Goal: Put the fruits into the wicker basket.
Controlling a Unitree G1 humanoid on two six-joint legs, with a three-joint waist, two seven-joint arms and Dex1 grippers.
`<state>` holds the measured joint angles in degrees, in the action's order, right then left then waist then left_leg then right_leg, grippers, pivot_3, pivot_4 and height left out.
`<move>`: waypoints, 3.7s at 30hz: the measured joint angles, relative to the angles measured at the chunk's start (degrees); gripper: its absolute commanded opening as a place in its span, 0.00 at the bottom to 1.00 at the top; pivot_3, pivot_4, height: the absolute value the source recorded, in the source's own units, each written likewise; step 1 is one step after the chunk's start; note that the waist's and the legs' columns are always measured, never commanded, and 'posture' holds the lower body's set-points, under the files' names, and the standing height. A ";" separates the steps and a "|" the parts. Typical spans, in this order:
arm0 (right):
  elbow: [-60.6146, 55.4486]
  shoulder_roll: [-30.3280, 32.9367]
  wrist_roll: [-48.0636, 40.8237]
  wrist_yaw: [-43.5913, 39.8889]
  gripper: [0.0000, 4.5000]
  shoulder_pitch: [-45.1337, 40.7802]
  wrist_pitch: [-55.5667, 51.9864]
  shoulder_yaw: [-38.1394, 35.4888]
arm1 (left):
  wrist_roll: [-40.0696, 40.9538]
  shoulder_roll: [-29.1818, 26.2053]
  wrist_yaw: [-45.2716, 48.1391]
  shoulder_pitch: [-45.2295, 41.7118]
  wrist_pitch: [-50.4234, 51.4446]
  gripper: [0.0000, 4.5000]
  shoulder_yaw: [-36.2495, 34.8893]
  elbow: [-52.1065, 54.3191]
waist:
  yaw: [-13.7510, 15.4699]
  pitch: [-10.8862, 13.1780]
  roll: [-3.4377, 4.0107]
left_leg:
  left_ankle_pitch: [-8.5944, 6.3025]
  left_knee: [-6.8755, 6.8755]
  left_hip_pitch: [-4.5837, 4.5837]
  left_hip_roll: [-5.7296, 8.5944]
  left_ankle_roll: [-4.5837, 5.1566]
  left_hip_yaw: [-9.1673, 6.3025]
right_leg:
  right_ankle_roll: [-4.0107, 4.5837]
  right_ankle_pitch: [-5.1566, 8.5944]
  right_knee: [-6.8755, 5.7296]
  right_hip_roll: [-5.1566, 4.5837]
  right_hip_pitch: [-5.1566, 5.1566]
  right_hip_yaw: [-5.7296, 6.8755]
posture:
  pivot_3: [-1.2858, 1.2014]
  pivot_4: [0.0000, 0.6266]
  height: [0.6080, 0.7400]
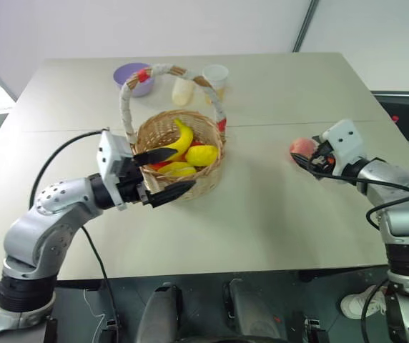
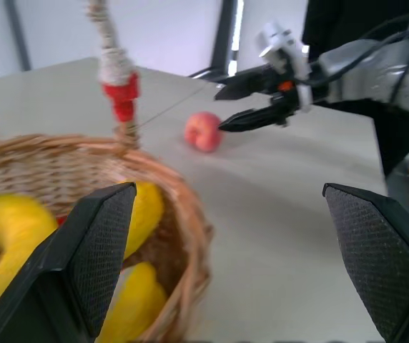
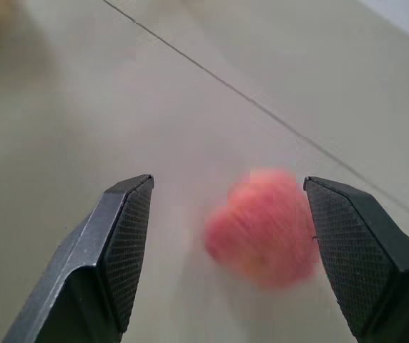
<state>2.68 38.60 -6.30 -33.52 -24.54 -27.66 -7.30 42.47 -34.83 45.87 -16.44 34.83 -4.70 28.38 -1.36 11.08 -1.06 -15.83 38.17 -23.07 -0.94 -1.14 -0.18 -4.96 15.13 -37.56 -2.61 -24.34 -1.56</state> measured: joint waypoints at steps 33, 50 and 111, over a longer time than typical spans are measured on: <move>-26.17 0.54 -19.76 -14.88 0.41 -3.95 -3.99 5.33 | -0.25 -8.28 1.65 9.85 -1.72 1.00 -13.58 -4.84 | 0.27 0.01 0.06 | 0.02 0.03 0.08 -0.35 -0.03 -0.11 | 0.01 0.01 -0.02 0.10 0.11 0.09 | 0.52 0.24 1.00; -11.17 -26.02 -7.72 2.81 0.98 -17.59 -5.48 22.57 | 0.73 -7.49 -1.98 15.06 -2.47 1.00 -16.57 -0.17 | 0.35 -0.01 0.03 | 0.05 0.02 -0.23 -0.01 -0.09 -0.15 | 0.02 0.00 -0.13 -0.25 -0.22 0.14 | 0.52 0.24 1.00; 8.95 -4.54 -7.90 18.17 0.39 -2.24 13.52 -20.34 | -0.70 2.32 0.41 0.07 -3.35 1.00 -2.22 -8.10 | -1.10 -0.02 0.26 | 0.06 -0.01 -0.02 -0.01 -0.08 0.00 | 0.04 0.03 -0.27 0.08 -0.13 -0.10 | 0.52 0.24 1.00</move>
<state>11.64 34.06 -14.21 -15.35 -26.78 -14.14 -27.64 41.78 -32.50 46.28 -16.37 31.48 -6.92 20.29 -2.46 11.06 -0.80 -15.77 38.16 -23.10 -0.94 -1.22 -0.18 -4.91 15.15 -37.83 -2.53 -24.46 -1.66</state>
